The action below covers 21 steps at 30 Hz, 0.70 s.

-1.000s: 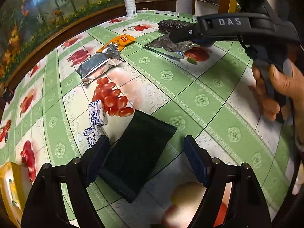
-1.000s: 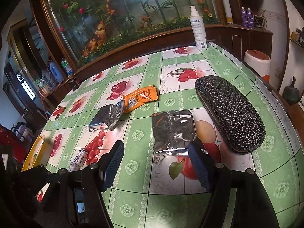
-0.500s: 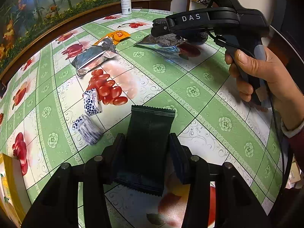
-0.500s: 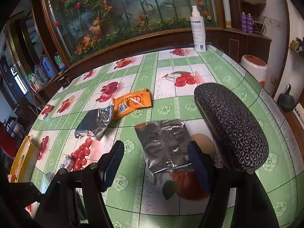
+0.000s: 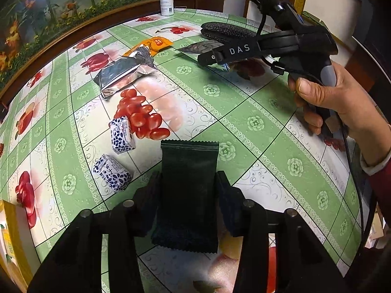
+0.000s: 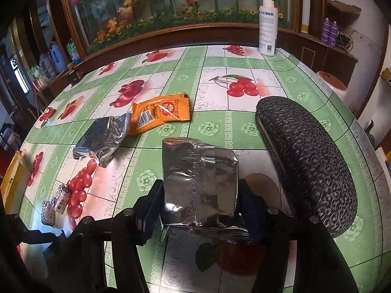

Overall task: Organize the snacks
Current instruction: 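Carry the dark green bag with left gripper to the foam box while right gripper carries the silver bag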

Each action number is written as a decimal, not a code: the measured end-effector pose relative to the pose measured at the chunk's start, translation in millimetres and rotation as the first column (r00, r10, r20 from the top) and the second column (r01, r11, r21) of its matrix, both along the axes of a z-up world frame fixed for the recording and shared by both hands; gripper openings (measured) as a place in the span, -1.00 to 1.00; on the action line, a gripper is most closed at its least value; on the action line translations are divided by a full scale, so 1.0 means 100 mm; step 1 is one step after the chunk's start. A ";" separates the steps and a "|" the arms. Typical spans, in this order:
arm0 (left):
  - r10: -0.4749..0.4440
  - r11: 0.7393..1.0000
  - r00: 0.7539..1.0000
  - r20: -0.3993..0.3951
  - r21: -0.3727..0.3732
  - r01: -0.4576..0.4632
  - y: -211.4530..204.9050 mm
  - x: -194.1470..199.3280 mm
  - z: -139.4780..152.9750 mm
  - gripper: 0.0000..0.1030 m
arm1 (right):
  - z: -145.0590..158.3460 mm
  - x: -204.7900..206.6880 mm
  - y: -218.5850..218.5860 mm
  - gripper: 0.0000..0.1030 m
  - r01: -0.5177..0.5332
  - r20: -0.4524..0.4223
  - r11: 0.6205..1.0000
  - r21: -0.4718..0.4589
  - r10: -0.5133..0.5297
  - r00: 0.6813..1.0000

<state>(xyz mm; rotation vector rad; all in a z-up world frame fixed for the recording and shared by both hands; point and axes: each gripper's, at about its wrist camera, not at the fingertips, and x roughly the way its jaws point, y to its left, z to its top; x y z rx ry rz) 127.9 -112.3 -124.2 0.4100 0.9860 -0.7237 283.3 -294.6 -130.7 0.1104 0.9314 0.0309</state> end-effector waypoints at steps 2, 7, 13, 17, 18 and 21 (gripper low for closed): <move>0.009 1.000 1.000 0.010 0.006 -0.009 0.00 -0.03 0.00 -0.18 | 0.02 -0.05 0.00 0.19 -0.002 0.012 1.000 0.016 0.002 1.000; 0.052 0.999 0.998 0.023 0.007 -0.052 0.04 -0.09 0.01 -0.19 | 0.12 -0.21 0.03 0.18 -0.007 0.048 0.999 0.048 0.004 0.999; 0.145 0.989 0.988 0.057 -0.004 -0.145 0.14 -0.18 0.16 -0.19 | 0.26 -0.39 0.15 0.18 -0.031 0.078 0.997 0.072 0.025 0.997; 0.243 0.970 0.966 0.089 -0.019 -0.242 0.28 -0.19 0.32 -0.19 | 0.35 -0.51 0.26 0.18 -0.053 0.098 0.995 0.089 0.044 0.994; 0.271 0.963 0.958 0.097 -0.028 -0.269 0.32 -0.20 0.37 -0.18 | 0.38 -0.53 0.30 0.18 -0.059 0.103 0.994 0.093 0.050 0.993; 0.348 0.937 0.930 0.115 -0.059 -0.344 0.47 -0.22 0.50 -0.18 | 0.48 -0.62 0.39 0.18 -0.080 0.126 0.991 0.107 0.066 0.990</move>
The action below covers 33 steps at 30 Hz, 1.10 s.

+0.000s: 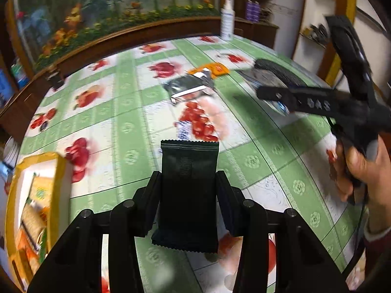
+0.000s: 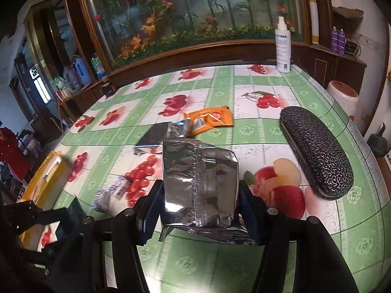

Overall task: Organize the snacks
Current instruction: 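Carry the dark green bag with left gripper to the foam box while right gripper carries the silver bag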

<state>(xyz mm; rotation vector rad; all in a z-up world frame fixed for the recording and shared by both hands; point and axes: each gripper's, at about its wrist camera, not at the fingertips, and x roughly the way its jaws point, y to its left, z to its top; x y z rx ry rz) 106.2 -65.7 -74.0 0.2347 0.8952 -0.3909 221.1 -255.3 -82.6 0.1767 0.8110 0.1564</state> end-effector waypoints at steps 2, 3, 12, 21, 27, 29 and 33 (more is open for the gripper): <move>0.054 0.999 0.998 0.028 -0.003 -0.054 0.10 -0.02 0.09 -0.18 | 0.09 -0.06 0.07 0.18 -0.017 0.019 1.000 0.012 0.017 1.000; 0.084 0.996 0.995 0.045 -0.001 -0.084 0.16 -0.04 0.14 -0.18 | 0.13 -0.10 0.11 0.18 -0.025 0.029 1.000 0.017 0.024 0.999; 0.271 0.961 0.947 0.171 0.001 -0.275 0.62 -0.16 0.45 -0.18 | 0.53 -0.30 0.54 0.18 -0.119 0.122 0.992 0.044 0.113 0.986; 0.377 0.923 0.894 0.242 -0.015 -0.385 1.00 -0.29 0.59 -0.18 | 0.77 -0.42 1.05 0.17 -0.227 0.187 0.973 0.032 0.217 0.958; 0.429 0.900 0.868 0.251 -0.039 -0.434 1.21 -0.33 0.63 -0.17 | 0.86 -0.45 1.34 0.17 -0.283 0.208 0.959 0.018 0.273 0.939; 0.445 0.892 0.858 0.256 -0.043 -0.450 1.29 -0.34 0.64 -0.17 | 0.88 -0.47 1.43 0.17 -0.300 0.215 0.954 0.011 0.291 0.932; 0.476 0.876 0.839 0.263 -0.055 -0.479 1.44 -0.37 0.65 -0.17 | 0.91 -0.48 1.63 0.17 -0.333 0.224 0.943 0.001 0.324 0.919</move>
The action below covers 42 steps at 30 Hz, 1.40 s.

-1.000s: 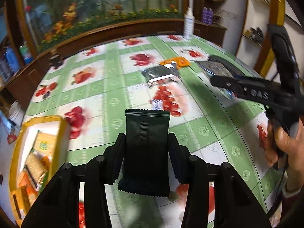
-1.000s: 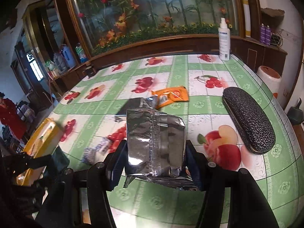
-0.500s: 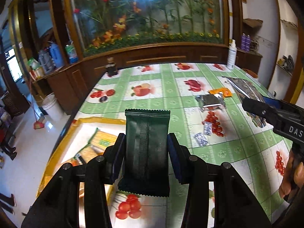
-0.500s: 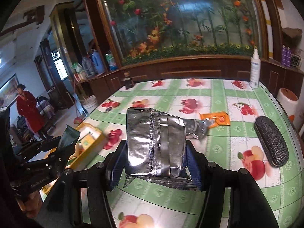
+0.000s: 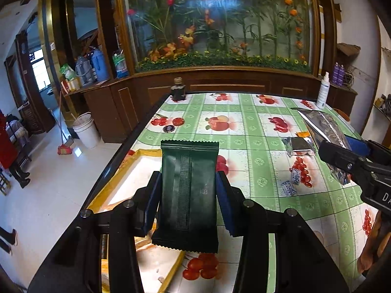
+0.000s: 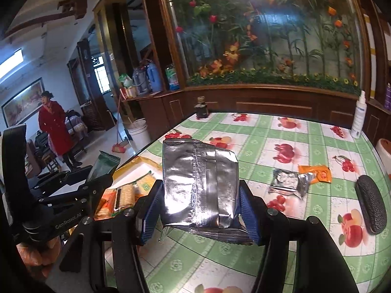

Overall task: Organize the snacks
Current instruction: 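Carry the dark green bag with left gripper to the foam box while right gripper carries the silver bag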

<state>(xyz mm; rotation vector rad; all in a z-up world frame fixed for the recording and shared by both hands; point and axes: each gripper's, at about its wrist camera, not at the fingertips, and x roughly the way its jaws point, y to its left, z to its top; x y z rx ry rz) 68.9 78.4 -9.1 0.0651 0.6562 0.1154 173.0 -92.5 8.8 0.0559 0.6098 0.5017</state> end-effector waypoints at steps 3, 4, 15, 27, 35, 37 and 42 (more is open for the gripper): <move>0.027 1.000 1.000 0.007 -0.001 -0.027 0.11 -0.02 0.00 -0.17 | 0.02 0.00 0.16 0.17 -0.026 0.005 1.000 -0.005 0.026 1.000; 0.036 0.999 0.999 0.008 -0.002 -0.036 0.15 -0.02 0.00 -0.17 | 0.02 0.00 0.20 0.17 -0.034 0.006 0.999 -0.005 0.034 0.999; 0.115 0.993 0.993 -0.001 -0.034 -0.115 0.54 -0.04 -0.09 -0.17 | -0.06 0.05 0.83 0.17 -0.137 -0.007 0.990 -0.035 0.137 0.991; 0.170 0.984 0.985 -0.016 -0.058 -0.170 0.83 -0.07 -0.19 -0.17 | -0.23 0.12 1.32 0.17 -0.217 -0.045 0.975 -0.049 0.215 0.976; 0.193 0.976 0.980 -0.052 -0.095 -0.197 1.06 -0.04 -0.29 -0.17 | -0.41 0.27 1.56 0.17 -0.245 -0.084 0.968 -0.047 0.240 0.967; 0.203 0.970 0.976 -0.082 -0.118 -0.212 1.15 -0.01 -0.36 -0.17 | -0.49 0.36 1.59 0.17 -0.239 -0.109 0.970 -0.036 0.234 0.966; 0.232 0.958 0.961 -0.149 -0.137 -0.253 1.32 0.06 -0.56 -0.17 | -0.71 0.56 1.70 0.17 -0.228 -0.165 0.973 -0.032 0.220 0.961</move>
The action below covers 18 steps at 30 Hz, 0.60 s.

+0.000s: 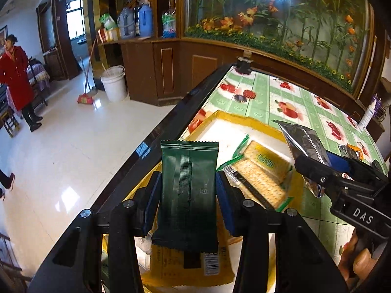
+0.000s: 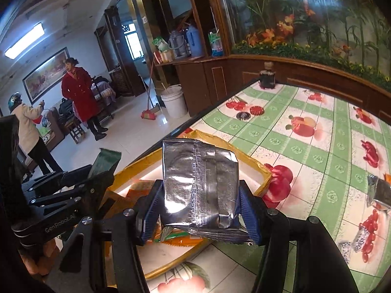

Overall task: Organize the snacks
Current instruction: 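Carry the dark green bag with left gripper to the foam box while right gripper carries the silver bag, then open left gripper over the foam box while right gripper releases the silver bag inside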

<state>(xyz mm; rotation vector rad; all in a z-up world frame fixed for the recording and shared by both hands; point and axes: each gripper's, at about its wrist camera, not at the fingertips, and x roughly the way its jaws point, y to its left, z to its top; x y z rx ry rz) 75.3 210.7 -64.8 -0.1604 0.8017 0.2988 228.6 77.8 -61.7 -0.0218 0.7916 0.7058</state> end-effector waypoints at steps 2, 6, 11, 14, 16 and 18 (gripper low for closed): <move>0.002 1.000 1.000 -0.019 -0.001 -0.002 0.02 0.03 -0.08 -0.17 | -0.07 0.06 0.07 0.17 -0.005 -0.018 1.000 -0.003 0.005 1.000; -0.005 1.000 0.999 -0.048 -0.003 0.005 0.00 0.07 -0.17 -0.17 | -0.13 0.13 0.20 0.17 -0.017 -0.027 1.000 -0.003 0.017 0.999; 0.002 1.000 0.998 -0.064 -0.006 -0.002 0.05 0.08 -0.23 -0.17 | -0.19 0.23 0.33 0.17 -0.024 -0.037 1.000 -0.013 0.023 0.999; 0.006 1.000 0.997 -0.071 -0.011 -0.007 0.07 0.07 -0.25 -0.17 | -0.24 0.26 0.40 0.17 -0.027 -0.047 0.999 -0.025 0.026 0.999; 0.006 1.000 0.997 -0.074 -0.015 -0.007 0.09 0.09 -0.26 -0.17 | -0.28 0.27 0.42 0.17 -0.029 -0.052 0.999 -0.026 0.028 0.998; 0.009 1.000 0.997 -0.073 -0.016 -0.011 0.09 0.09 -0.25 -0.17 | -0.31 0.28 0.45 0.17 -0.031 -0.055 0.999 -0.033 0.029 0.998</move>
